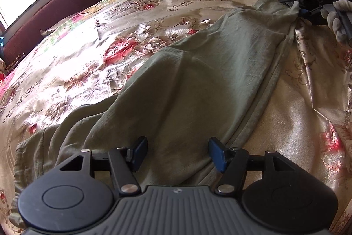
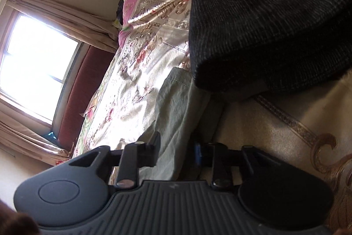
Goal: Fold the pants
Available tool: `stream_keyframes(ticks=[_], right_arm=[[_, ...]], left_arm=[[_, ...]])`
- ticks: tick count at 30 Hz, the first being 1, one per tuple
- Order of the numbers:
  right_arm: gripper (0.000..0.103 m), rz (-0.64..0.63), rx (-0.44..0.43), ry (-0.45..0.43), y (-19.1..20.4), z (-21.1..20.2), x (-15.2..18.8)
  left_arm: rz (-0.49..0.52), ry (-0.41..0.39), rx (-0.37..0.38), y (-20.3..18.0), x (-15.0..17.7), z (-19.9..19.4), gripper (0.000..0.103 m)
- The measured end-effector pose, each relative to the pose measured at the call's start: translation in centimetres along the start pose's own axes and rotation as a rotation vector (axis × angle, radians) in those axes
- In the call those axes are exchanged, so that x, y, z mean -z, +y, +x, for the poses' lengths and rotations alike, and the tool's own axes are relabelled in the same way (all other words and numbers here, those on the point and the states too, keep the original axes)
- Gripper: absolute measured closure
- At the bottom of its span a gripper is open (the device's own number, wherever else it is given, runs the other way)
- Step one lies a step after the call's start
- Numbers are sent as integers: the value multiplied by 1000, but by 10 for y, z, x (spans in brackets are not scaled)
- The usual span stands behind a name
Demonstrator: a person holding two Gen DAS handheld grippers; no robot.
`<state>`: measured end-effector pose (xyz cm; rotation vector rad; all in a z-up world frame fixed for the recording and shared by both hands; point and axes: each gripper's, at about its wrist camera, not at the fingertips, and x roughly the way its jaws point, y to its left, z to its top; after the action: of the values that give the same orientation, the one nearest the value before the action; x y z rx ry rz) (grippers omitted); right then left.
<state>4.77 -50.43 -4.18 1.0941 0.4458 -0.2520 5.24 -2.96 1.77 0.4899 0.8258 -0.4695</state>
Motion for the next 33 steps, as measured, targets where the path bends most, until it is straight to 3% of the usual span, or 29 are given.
stream_keyframes(ticks=[2,4,6,9,11,14,16,20,25,33], right_arm=[[67,-85,20,-12,16,-2,2],[96,-163,31,-17,31,-4,3],[97,-175,30,-49,37,-4,0],[97,-170,123,-18,38,6,-5],[92,-231,174,56,43,11,3],[82,-305,193,79,50,-1,23],[49,-293,174,56,48,-15,34],[49,-221,154,14,34,-33,42],[49,-103,132,-16,20,-40,36],[49,31,97,-17,5,-7,26]], left_arm=[[3,-1,-3,0,1,-1,28],[9,-7,-8,-2,4,-5,28],[16,-19,-27,-1,10,-9,28],[-8,-16,-44,5,20,-16,28],[-40,-17,-59,14,29,-25,28],[-67,-15,-104,25,48,-40,28],[-91,-3,-133,34,62,-49,28],[-125,1,-172,45,81,-58,28],[-116,-11,-173,42,82,-59,28],[-115,5,-166,37,77,-53,28]])
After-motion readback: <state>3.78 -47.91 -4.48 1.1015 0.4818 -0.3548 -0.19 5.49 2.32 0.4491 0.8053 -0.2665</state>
